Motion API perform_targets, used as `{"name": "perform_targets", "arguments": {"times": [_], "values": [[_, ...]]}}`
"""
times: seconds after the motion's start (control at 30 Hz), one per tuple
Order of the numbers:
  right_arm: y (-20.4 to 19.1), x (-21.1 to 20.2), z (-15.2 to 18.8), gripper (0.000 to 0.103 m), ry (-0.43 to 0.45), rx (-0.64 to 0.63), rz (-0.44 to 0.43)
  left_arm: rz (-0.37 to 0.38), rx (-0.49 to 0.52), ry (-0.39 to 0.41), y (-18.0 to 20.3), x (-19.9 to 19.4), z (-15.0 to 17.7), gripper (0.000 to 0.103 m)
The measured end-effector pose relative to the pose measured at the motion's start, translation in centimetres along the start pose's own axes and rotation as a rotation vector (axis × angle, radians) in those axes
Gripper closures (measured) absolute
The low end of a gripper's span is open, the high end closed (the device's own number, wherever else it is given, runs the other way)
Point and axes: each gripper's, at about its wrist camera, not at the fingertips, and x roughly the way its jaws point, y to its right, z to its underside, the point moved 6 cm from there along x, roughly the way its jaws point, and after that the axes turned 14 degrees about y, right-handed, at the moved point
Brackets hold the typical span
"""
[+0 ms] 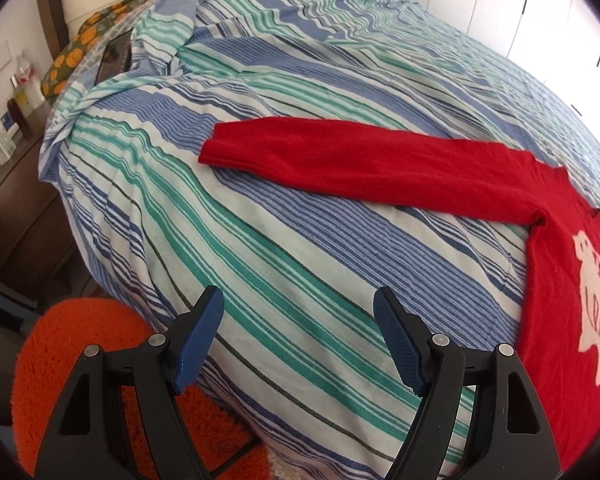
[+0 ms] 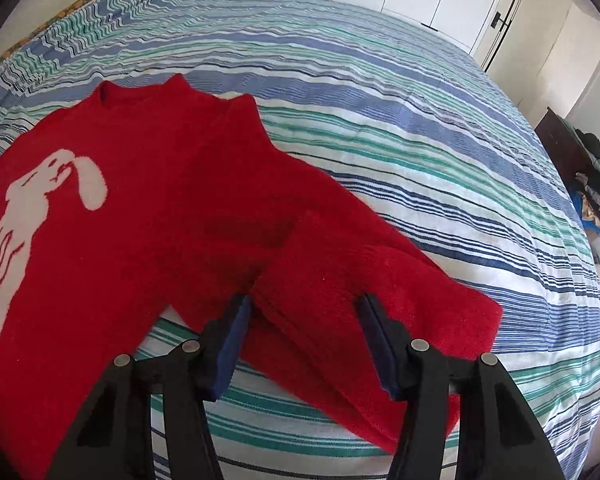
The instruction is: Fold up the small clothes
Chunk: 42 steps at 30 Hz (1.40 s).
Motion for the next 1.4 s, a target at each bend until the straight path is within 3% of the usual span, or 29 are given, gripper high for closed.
{"name": "perform_targets", "arguments": {"times": [0.03,0.07,0.1,0.27,0.37,0.47,0.57,0.63,0.7,0.77,0.8,0.83,0.9,0.97,1.03,1.13,1.17,1.2,1.23,1.27,1.4], "values": [[0.2,0.1,0.2,0.059,-0.002,-0.005,-0.009,-0.002,-0.001,-0.006,0.0,0.2,0.0,0.024],[0.6,-0.2,0.2,0.083,0.008,-0.006,0.004,-0.004,-0.002,-0.009,0.0,0.3,0.1,0.024],[1.6,-0.7,0.3,0.096,0.021,0.015,0.025,-0.004,-0.003,-0.009,0.0,0.3,0.2,0.024],[9.7,-7.4,0.7,0.096,0.198,0.379,0.081,0.003,0.003,-0.003,0.3,0.0,0.4,0.024],[16.5,-12.4,4.9,0.096,0.277,0.662,0.158,0.009,0.010,-0.003,0.6,0.0,0.6,0.024],[21.1,-13.5,12.1,0.095,0.205,0.888,0.228,0.021,0.040,-0.007,1.6,0.1,0.8,0.024],[22.2,-12.4,17.0,0.091,0.120,0.997,0.233,0.043,0.087,-0.014,2.8,-0.3,1.0,0.024],[22.0,-12.5,18.1,0.083,0.131,1.026,0.232,0.081,0.088,-0.029,3.3,-1.1,1.2,0.024],[21.5,-13.6,17.9,0.055,0.142,0.996,0.273,0.136,0.059,-0.056,3.6,-2.1,1.5,0.024],[20.4,-15.2,17.2,0.042,0.140,0.937,0.316,0.231,0.018,-0.111,4.2,-3.1,2.3,0.024],[19.4,-16.2,16.5,0.042,0.151,0.905,0.301,0.288,0.002,-0.143,4.7,-3.7,3.0,0.024],[17.7,-17.0,15.5,0.042,0.167,0.872,0.236,0.352,-0.001,-0.173,5.4,-4.3,3.8,0.024],[12.6,-18.3,13.9,0.042,0.166,0.810,0.025,0.445,0.039,-0.229,7.1,-5.3,5.5,0.024],[5.6,-18.8,13.1,0.042,0.104,0.769,-0.230,0.501,0.112,-0.267,9.1,-6.0,7.1,0.026],[-2.0,-19.0,13.8,0.042,0.003,0.740,-0.432,0.536,0.196,-0.292,11.0,-6.3,8.5,0.026],[-10.4,-18.4,16.0,0.044,-0.111,0.654,-0.553,0.580,0.292,-0.314,13.2,-6.6,10.1,0.027],[-12.3,-18.0,16.7,0.046,-0.129,0.616,-0.554,0.592,0.310,-0.323,13.8,-6.7,10.6,0.033],[-13.6,-17.6,17.0,0.054,-0.137,0.590,-0.554,0.604,0.326,-0.332,14.0,-6.7,10.9,0.040],[-14.7,-17.2,17.1,0.062,-0.140,0.574,-0.566,0.608,0.344,-0.337,14.4,-6.8,11.2,0.066],[-15.2,-16.5,16.9,0.090,-0.140,0.557,-0.573,0.614,0.354,-0.345,14.5,-6.9,11.4,0.097],[-14.4,-17.8,16.0,0.094,-0.129,0.556,-0.554,0.692,0.289,-0.354,13.4,-8.7,10.4,0.097]]}}
